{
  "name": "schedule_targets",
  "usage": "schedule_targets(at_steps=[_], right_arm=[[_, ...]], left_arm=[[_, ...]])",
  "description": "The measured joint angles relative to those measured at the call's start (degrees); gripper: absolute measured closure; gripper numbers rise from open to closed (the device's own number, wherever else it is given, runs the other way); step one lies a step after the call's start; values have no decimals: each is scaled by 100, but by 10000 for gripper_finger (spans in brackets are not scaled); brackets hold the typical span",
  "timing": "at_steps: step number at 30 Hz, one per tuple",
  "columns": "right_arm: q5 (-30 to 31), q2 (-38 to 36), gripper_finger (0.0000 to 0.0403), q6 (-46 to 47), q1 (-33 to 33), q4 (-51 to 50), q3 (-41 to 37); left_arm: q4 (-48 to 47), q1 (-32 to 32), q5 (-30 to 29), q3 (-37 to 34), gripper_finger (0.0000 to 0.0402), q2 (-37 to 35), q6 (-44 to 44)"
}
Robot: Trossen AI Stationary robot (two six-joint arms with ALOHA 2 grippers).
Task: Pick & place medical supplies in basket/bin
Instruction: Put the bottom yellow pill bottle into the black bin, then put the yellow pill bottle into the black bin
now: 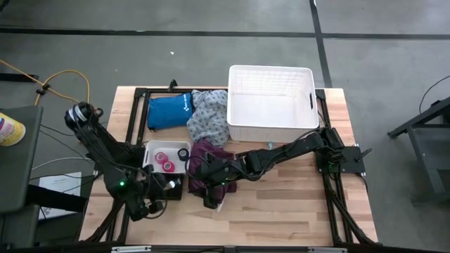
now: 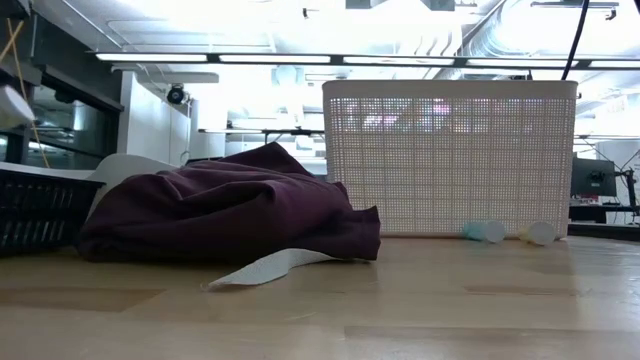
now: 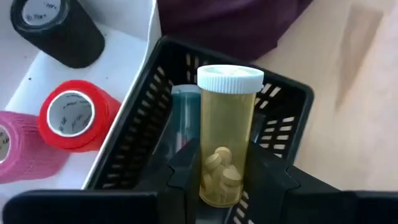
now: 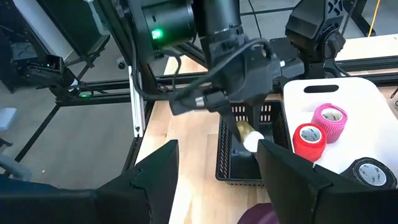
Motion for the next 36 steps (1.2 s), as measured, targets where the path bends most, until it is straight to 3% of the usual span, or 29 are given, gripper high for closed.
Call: schedule_targets(at_steps=[16, 25, 36], right_arm=[[0, 0, 197, -2, 0, 0, 0], [1, 0, 197, 0, 0, 0, 0], [0, 0, 197, 0, 0, 0, 0]], left_arm=[[220, 456, 693, 0, 306, 632, 660], [337, 749, 935, 0, 305, 649, 963], [342, 1060, 1191, 0, 250, 649, 1147]])
